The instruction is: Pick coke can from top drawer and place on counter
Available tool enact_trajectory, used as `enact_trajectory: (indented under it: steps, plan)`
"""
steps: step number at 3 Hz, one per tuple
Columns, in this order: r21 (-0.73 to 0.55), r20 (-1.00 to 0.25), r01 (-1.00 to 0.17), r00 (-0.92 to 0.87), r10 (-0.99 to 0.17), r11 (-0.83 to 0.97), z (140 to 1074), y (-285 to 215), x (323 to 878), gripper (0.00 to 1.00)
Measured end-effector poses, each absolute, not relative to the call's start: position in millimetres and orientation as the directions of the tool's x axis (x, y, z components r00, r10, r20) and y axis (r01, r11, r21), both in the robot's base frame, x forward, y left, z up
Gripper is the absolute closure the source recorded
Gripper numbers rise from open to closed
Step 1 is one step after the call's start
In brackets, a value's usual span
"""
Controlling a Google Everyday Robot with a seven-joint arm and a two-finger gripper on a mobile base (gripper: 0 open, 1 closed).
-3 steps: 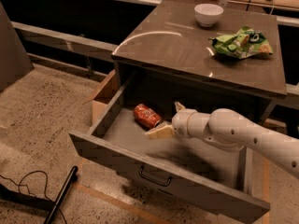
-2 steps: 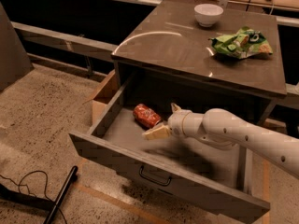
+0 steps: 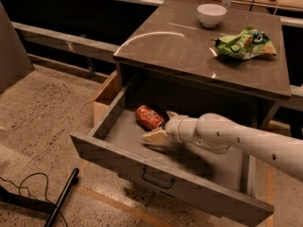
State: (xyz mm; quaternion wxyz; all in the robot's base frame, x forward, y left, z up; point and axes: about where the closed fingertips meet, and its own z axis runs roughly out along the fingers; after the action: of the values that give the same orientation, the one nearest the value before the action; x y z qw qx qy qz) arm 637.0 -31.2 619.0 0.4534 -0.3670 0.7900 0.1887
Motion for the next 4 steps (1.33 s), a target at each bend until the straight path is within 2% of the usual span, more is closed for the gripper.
enact_trajectory:
  steps: [2, 3, 4]
  plan:
    - [-0.033, -0.842, -0.736, -0.344, -0.415, 0.676, 608, -28, 636, 0.64]
    - [-0.067, -0.85, -0.726, -0.318, -0.42, 0.685, 634, -41, 632, 0.88]
    - [-0.121, -0.851, -0.71, -0.286, -0.441, 0.693, 684, -65, 616, 1.0]
